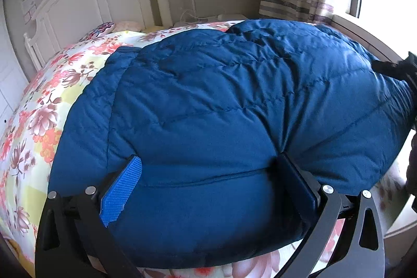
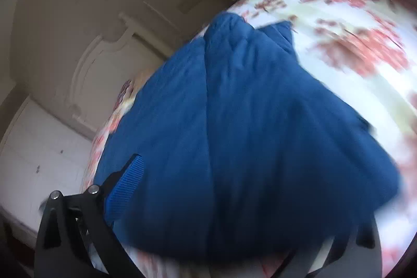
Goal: Fold large clothes
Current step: 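Grasp the jacket end with the right tool and lift it to fold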
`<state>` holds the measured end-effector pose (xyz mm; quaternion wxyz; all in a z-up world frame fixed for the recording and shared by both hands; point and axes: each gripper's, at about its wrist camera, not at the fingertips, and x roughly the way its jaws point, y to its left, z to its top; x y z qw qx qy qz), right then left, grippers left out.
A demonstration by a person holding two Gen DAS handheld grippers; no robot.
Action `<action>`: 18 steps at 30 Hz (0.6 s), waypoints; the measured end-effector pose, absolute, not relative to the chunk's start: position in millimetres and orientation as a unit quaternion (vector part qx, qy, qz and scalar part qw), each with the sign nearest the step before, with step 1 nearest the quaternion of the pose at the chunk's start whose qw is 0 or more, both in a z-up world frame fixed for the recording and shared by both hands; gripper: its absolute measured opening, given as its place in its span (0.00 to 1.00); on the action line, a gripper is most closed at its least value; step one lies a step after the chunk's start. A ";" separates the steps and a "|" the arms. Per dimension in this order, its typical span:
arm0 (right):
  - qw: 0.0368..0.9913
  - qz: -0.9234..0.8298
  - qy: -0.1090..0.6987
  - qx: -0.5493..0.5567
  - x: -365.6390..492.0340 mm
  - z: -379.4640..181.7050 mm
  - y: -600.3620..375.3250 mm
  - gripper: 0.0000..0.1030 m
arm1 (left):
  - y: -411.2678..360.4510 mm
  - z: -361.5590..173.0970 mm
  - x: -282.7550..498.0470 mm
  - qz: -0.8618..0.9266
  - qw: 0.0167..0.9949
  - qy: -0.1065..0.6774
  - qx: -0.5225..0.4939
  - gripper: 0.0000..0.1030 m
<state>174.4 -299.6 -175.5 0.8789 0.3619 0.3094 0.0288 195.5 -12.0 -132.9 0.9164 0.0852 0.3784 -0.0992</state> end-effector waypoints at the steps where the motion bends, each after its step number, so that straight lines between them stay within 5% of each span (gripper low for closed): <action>1: 0.879 0.029 0.302 0.368 180.4 -175.6 -301.1 0.95 | -12.5 -131.8 197.5 -0.098 0.917 0.378 0.083 0.96; 2: 0.874 0.034 0.289 0.389 184.8 -179.7 -307.8 0.75 | -13.4 -129.4 200.8 -0.097 0.916 0.380 0.084 0.96; 3: 0.861 0.059 0.264 0.431 184.6 -187.7 -319.1 0.41 | -14.3 -126.6 202.9 -0.096 0.915 0.383 0.084 0.96; 5: 0.850 0.089 0.234 0.463 179.9 -194.2 -330.2 0.29 | -17.8 -115.0 211.0 -0.089 0.914 0.386 0.086 0.96; 18: 0.921 0.044 0.138 0.360 120.9 -148.8 -362.6 0.24 | -121.1 -109.9 207.6 -0.142 0.908 0.348 0.187 0.95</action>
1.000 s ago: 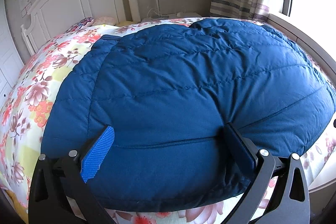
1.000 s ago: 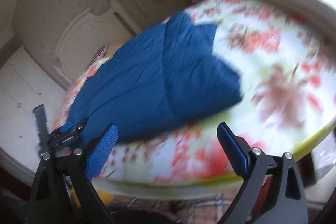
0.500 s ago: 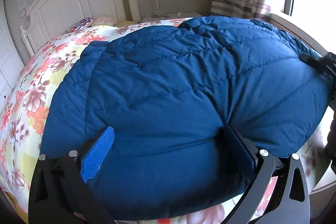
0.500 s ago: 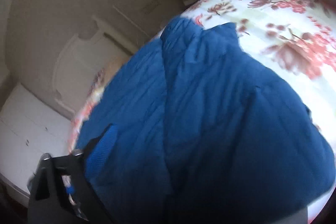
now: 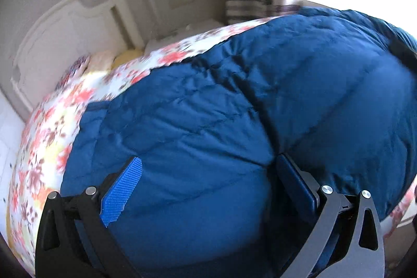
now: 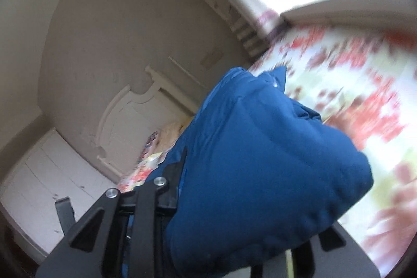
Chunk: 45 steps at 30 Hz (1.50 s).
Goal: Fold large clothes
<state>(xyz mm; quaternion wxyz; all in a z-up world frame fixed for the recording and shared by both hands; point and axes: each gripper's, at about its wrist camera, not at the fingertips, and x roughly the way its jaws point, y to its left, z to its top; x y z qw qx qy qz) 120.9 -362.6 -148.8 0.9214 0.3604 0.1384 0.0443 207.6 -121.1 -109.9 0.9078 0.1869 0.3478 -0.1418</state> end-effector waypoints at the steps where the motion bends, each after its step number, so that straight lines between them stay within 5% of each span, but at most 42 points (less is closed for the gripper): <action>1: 0.926 0.036 0.136 0.349 115.5 -145.1 -364.0 0.24 | -126.1 -110.8 201.4 -0.139 0.910 0.336 0.199 0.95; 6: 0.950 -0.009 0.143 0.278 103.7 -125.4 -356.1 0.24 | -129.6 -116.5 187.5 -0.154 0.906 0.315 0.238 0.94; 12: 0.994 -0.026 0.106 0.013 88.9 -54.3 -240.8 0.24 | 30.0 -68.7 196.4 -0.230 0.917 0.321 -0.064 0.95; 16: 0.976 0.031 0.091 -0.195 87.5 -41.7 -125.4 0.26 | 148.7 -53.5 188.2 -0.126 0.937 0.286 -0.160 0.95; 22: 0.848 0.151 0.143 -0.488 99.6 -141.4 48.6 0.35 | 220.5 -61.7 165.8 -0.035 0.939 0.290 -0.184 0.95; 24: 0.806 0.144 0.132 -0.558 98.9 -189.4 77.3 0.45 | 215.3 -67.3 165.0 -0.044 0.936 0.303 -0.173 0.95; 32: 0.829 0.141 0.153 -0.518 92.2 -179.4 67.7 0.54 | 122.9 -20.7 202.5 -0.180 0.940 0.286 -0.048 0.96; 38: 0.849 0.275 0.152 -0.424 54.4 -135.0 30.4 0.74 | 70.5 11.1 246.1 -0.215 0.933 0.286 0.034 0.96; 43: 0.883 0.376 0.199 -0.197 50.1 -90.2 -46.2 0.69 | 50.3 16.3 271.5 -0.224 0.925 0.299 0.063 0.96; 45: 0.890 0.376 0.203 -0.156 57.9 -79.0 -59.8 0.46 | 41.9 9.2 285.9 -0.219 0.920 0.314 0.080 0.96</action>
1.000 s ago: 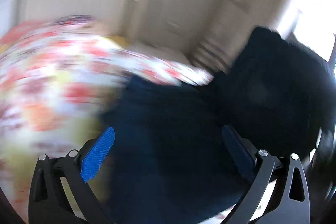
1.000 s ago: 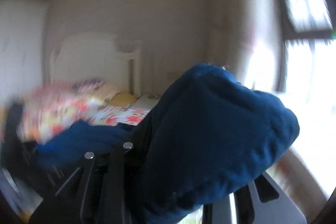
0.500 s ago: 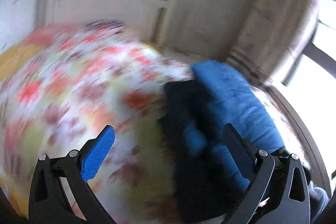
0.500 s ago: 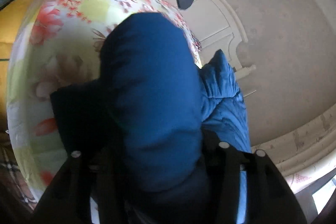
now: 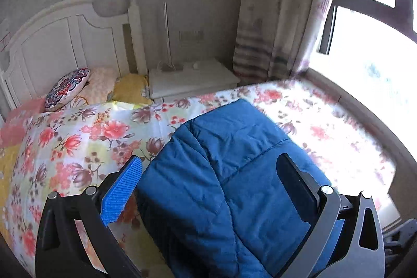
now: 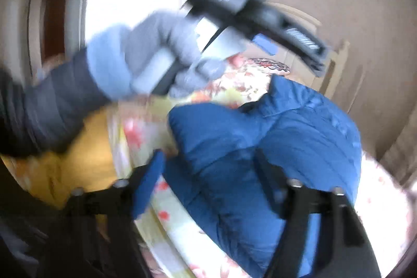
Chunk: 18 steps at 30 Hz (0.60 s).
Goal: Fold large clothes
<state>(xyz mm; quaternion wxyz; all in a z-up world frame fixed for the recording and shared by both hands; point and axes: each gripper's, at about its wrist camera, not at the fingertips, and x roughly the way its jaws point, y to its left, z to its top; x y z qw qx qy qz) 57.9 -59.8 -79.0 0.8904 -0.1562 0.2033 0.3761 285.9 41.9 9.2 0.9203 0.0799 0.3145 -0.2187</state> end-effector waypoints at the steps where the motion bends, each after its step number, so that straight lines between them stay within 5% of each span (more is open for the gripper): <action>1: 0.892 0.372 0.204 -0.152 64.4 -76.4 -54.7 0.43 | 39.3 5.8 291.1 -0.214 0.918 0.322 0.087 0.96; 6: 0.885 0.360 0.216 -0.200 90.2 -81.1 2.4 0.39 | 49.4 -43.8 319.9 -0.150 0.900 0.393 0.115 0.96; 10: 0.854 0.336 0.264 -0.298 103.4 -127.0 49.9 0.38 | 79.1 -78.4 321.2 -0.183 0.888 0.422 0.030 0.96; 18: 0.836 0.259 0.209 -0.437 85.6 -185.0 76.7 0.38 | 94.9 -107.4 319.3 -0.197 0.887 0.415 -0.045 0.96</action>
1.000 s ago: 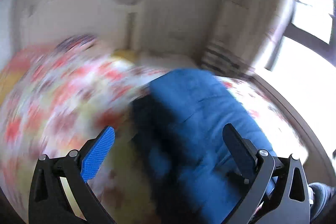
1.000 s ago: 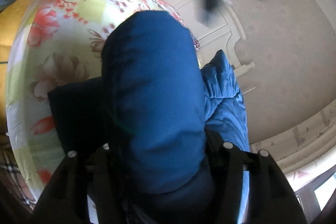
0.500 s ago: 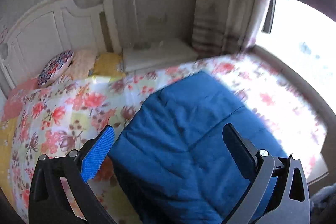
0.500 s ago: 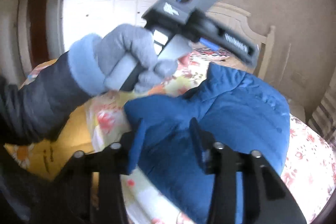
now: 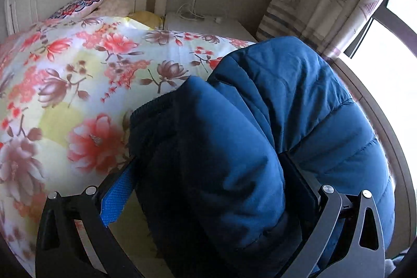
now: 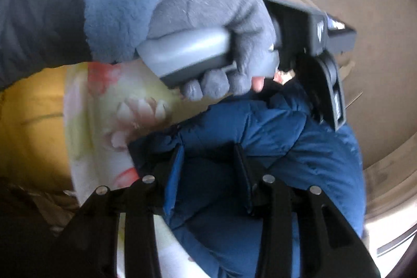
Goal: Fold large clothes
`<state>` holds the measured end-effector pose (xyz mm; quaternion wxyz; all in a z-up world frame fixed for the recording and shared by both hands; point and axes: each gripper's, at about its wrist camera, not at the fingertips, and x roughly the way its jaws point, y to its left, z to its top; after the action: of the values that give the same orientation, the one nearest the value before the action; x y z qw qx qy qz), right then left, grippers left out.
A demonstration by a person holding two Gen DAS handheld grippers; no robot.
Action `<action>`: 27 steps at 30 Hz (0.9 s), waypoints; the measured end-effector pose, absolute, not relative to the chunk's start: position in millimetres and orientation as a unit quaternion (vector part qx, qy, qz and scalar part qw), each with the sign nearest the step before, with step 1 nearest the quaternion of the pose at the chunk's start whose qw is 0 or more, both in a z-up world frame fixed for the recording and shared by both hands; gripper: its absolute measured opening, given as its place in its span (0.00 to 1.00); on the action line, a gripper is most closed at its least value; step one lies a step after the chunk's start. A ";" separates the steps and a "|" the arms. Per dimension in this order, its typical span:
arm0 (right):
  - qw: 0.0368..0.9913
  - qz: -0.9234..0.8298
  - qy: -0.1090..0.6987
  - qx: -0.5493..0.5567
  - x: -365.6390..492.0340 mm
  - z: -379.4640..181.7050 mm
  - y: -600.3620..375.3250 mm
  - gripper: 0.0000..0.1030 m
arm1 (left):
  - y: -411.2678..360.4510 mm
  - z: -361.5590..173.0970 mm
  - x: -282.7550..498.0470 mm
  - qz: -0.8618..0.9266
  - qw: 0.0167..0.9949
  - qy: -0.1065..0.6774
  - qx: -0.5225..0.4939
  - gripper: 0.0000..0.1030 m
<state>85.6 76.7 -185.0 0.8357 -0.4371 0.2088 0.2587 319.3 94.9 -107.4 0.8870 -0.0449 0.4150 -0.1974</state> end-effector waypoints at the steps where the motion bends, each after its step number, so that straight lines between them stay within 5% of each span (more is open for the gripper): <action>1: 0.835 0.254 0.205 -0.444 84.8 -188.0 77.7 0.38 | 95.3 -107.5 320.0 -0.200 0.886 0.415 -0.048 0.96; 8: 0.843 0.273 0.224 -0.406 75.8 -171.0 67.0 0.37 | 98.6 -110.0 320.7 -0.206 0.882 0.419 -0.068 0.96; 11: 0.835 0.346 0.281 -0.324 82.9 -134.1 47.8 0.39 | 96.6 -109.1 319.4 -0.201 0.884 0.417 -0.063 0.96; 12: 0.831 0.369 0.290 -0.299 83.9 -122.6 39.5 0.47 | 96.8 -109.4 318.9 -0.201 0.885 0.416 -0.064 0.96; 19: 0.885 0.332 0.242 -0.219 166.6 -30.1 -63.0 0.53 | 103.5 -114.7 315.0 -0.210 0.890 0.396 -0.088 0.96; 23: 0.907 0.268 0.301 -0.125 284.4 -29.4 -112.6 0.34 | 103.6 -78.4 291.6 -0.145 0.921 0.359 -0.049 0.96; 27: 0.903 0.250 0.345 -0.063 357.6 -42.4 -132.3 0.32 | 98.3 -3.0 262.4 -0.148 0.952 0.269 -0.005 0.96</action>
<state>357.6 -132.3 -42.4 0.9026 -0.0628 0.3449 0.2499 262.4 98.3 -3.0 0.9517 -0.0055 0.2691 -0.1478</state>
